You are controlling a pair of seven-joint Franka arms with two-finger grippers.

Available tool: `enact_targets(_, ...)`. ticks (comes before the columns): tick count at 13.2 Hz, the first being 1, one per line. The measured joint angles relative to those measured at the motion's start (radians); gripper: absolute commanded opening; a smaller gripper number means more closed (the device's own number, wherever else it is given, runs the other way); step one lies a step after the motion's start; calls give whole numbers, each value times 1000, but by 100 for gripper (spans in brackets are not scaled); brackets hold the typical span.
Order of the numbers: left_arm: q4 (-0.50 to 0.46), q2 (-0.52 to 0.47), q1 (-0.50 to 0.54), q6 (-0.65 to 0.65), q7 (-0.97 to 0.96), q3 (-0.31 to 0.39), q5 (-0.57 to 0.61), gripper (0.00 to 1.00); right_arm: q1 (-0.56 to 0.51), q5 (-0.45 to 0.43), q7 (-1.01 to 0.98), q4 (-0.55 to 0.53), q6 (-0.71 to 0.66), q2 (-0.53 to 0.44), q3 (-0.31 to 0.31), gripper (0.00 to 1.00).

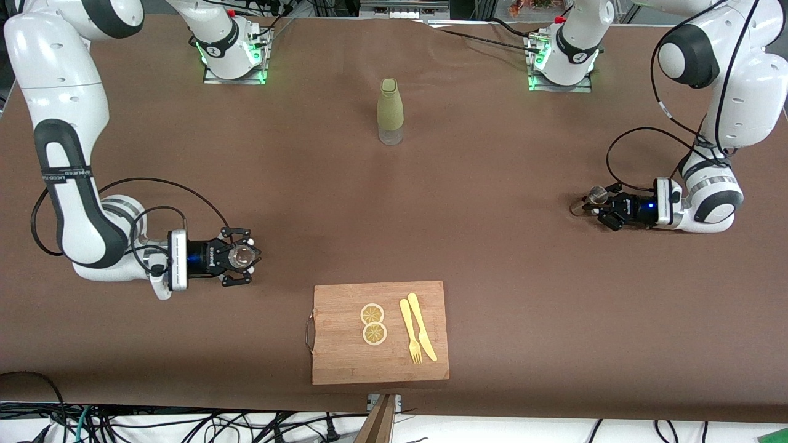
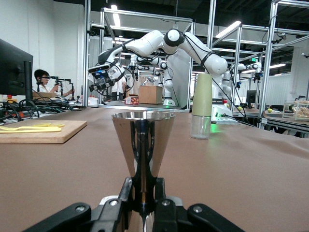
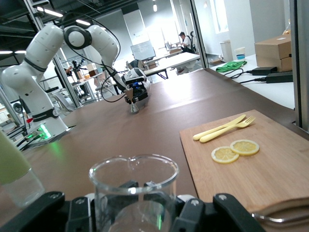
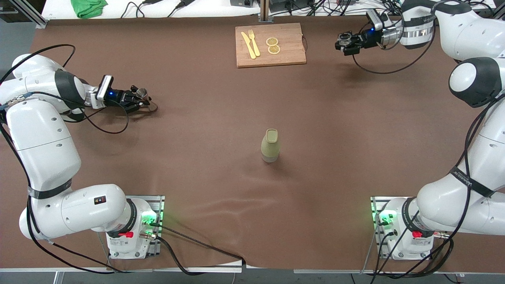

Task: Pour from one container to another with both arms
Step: 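Lift the beaker and jigger, bringing both grippers together mid-table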

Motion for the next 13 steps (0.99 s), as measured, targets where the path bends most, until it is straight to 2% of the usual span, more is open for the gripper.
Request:
enact_targets(5,18,-54,-65,109,-48,-89,-69,0,130,-1,117,1,188,-77,10,12)
enact_targets(9,8,-88,-207,226,-81,-134,-233,0,255,-1,166,-2,378,-102,12,12)
enact_targets(13,-27,-90,-272,366,-114,-219,-386,0,361,-1,212,-4,531,-102,11,12)
